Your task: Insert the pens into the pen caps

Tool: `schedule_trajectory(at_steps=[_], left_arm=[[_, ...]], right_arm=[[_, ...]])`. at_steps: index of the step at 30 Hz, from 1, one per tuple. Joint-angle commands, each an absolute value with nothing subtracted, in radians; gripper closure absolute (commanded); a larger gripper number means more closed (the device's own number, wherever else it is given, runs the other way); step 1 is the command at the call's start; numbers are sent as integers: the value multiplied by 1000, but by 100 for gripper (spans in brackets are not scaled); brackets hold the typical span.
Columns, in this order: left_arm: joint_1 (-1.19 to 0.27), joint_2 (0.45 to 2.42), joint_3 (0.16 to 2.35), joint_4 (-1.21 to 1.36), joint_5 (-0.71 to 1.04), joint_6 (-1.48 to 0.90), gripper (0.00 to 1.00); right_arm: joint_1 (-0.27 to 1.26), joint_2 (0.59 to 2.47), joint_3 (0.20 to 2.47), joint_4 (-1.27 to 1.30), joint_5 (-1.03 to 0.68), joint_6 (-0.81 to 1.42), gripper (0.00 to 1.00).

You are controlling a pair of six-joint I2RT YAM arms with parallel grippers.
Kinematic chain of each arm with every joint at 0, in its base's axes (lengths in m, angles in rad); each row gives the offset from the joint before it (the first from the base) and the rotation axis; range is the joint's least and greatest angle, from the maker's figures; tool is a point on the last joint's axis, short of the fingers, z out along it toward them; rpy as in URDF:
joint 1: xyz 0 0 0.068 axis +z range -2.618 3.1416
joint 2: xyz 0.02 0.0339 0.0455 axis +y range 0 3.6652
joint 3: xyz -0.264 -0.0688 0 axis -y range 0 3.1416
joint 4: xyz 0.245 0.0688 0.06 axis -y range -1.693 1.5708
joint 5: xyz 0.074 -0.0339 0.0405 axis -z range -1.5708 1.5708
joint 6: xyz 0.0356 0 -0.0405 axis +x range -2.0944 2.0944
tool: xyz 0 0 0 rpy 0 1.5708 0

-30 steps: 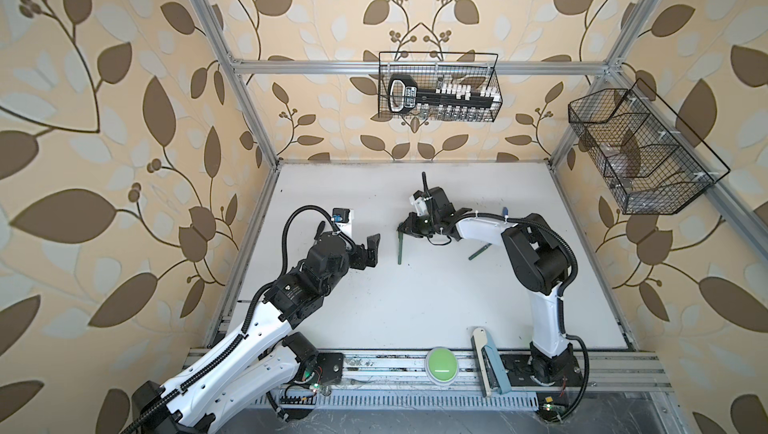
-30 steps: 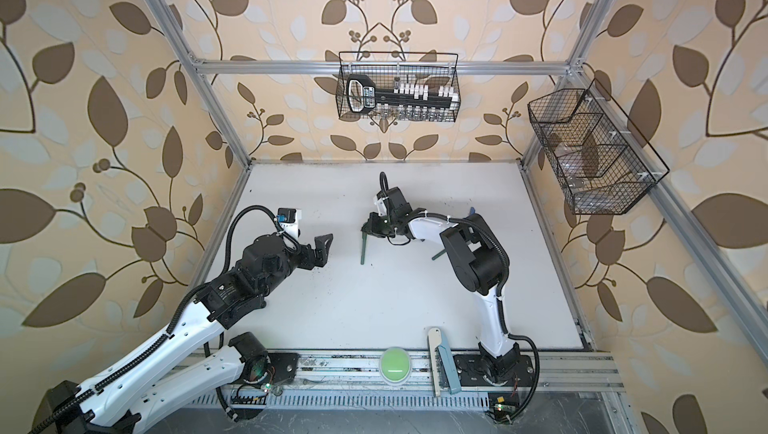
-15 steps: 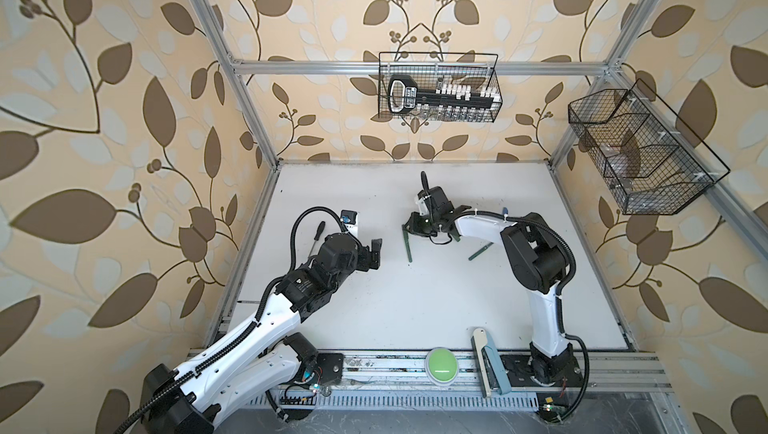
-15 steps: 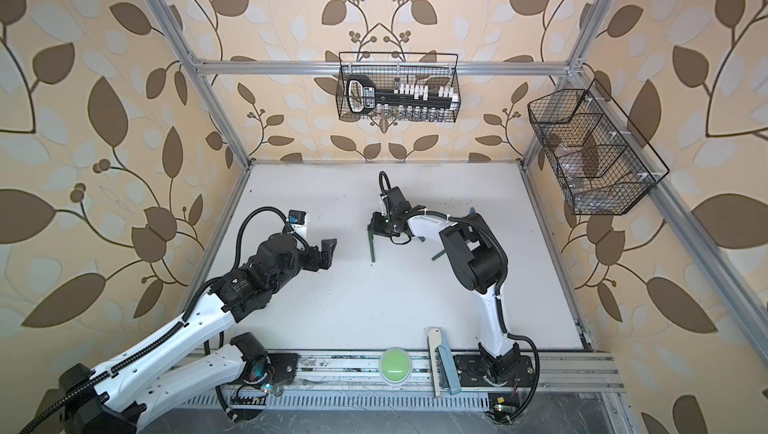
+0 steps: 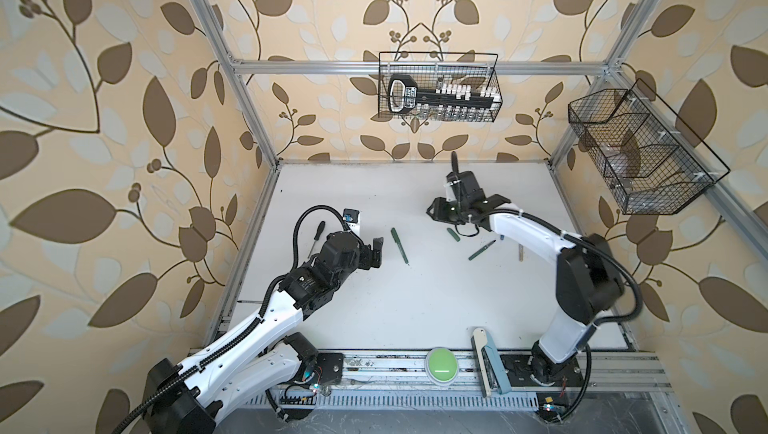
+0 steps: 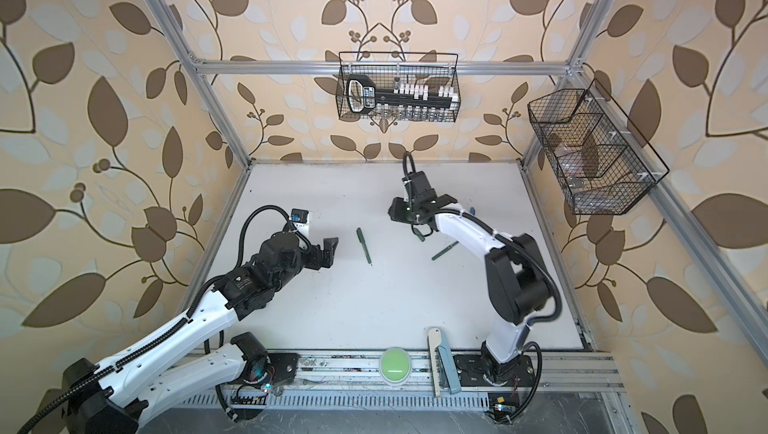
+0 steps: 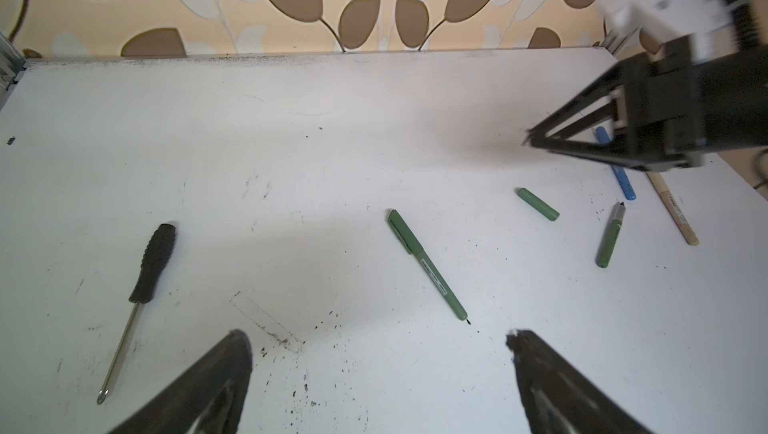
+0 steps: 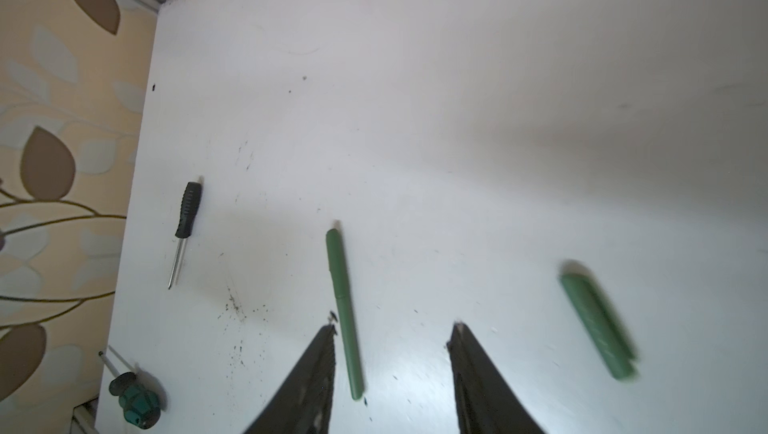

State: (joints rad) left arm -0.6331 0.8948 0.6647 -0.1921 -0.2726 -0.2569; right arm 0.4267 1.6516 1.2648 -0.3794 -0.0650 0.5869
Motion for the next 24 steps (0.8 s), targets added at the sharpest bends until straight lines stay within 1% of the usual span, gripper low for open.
schedule_trajectory(at_steps=[1,5,8,11,19,24], left_arm=[[-624,923,673,-102,-254,-241,1],[-624,963,682,-90,-244,-240,1],[-624,969,685,-90,-233,-242,1],[-624,962,680,-93,-230,-245,1],[-625,923,664,-125,-252,-252,1],[-625,909,664,-143,-258,-253,1]], right_arm=[[368,1554,1127,-575,64,567,52],[278,1438,968,-577,51,592,52],[239,1411,897,-551,38,599,53],[221,1443,874,-516,18,592,53],[186,1582,894,-437,4,560,54],[151,1638,906,-393,-13,535,54]])
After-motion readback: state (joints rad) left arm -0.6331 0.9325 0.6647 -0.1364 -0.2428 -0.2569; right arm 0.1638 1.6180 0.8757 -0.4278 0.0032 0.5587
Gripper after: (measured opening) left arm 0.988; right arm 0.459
